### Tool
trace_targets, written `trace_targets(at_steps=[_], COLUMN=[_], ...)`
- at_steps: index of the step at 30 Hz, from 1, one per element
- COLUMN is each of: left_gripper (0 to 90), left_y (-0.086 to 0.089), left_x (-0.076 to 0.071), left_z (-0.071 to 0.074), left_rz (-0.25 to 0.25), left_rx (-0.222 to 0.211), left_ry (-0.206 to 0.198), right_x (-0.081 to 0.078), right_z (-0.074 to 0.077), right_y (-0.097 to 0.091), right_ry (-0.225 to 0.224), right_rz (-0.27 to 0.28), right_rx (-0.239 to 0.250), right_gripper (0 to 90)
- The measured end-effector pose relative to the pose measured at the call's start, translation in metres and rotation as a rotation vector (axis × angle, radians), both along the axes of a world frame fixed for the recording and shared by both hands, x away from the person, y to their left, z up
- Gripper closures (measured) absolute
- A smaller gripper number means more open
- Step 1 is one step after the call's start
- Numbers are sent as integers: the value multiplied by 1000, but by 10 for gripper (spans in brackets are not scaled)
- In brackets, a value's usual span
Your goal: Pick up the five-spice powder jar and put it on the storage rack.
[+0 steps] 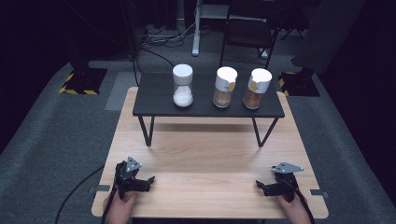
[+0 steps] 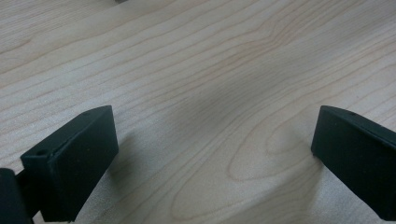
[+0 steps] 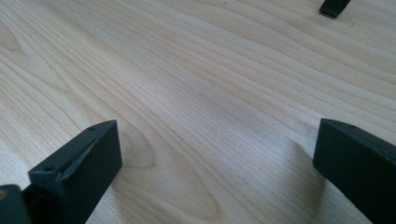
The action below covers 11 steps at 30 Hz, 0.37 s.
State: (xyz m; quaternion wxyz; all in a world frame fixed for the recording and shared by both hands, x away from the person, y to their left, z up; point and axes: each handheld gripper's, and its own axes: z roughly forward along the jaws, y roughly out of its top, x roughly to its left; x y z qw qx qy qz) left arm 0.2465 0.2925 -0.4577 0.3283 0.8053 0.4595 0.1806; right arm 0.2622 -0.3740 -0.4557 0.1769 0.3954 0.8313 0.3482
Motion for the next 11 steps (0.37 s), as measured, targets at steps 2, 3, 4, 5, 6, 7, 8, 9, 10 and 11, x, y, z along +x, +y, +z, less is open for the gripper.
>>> trace_targets(at_steps=[2, 3, 4, 5, 6, 7, 8, 9, 10, 11], left_gripper=[5, 5, 5, 4, 4, 4, 5, 5, 4, 5], left_y=[0, 0, 0, 0, 0, 0, 0, 0, 0, 0], left_x=[0, 0, 0, 0, 0, 0, 0, 1, 1, 1], left_z=[0, 0, 0, 0, 0, 0, 0, 0, 0, 0], left_rz=[0, 0, 0, 1, 1, 1, 3, 3, 4, 4], left_rx=[0, 0, 0, 0, 0, -1, -1, -1, -3, -1], left_ry=[0, 0, 0, 0, 0, 1, 1, 2, 0, 0], right_x=[0, 0, 0, 0, 0, 0, 0, 0, 0, 0], right_z=[0, 0, 0, 0, 0, 0, 0, 0, 0, 0], right_y=[0, 0, 0, 0, 0, 0, 0, 0, 0, 0], right_ry=[0, 0, 0, 0, 0, 0, 0, 0, 0, 0], right_rz=[1, 1, 1, 1, 1, 1, 1, 1, 1, 1], right_rx=[0, 0, 0, 0, 0, 0, 0, 0, 0, 0], right_gripper=[9, 9, 9, 9, 9, 9, 9, 9, 9, 9])
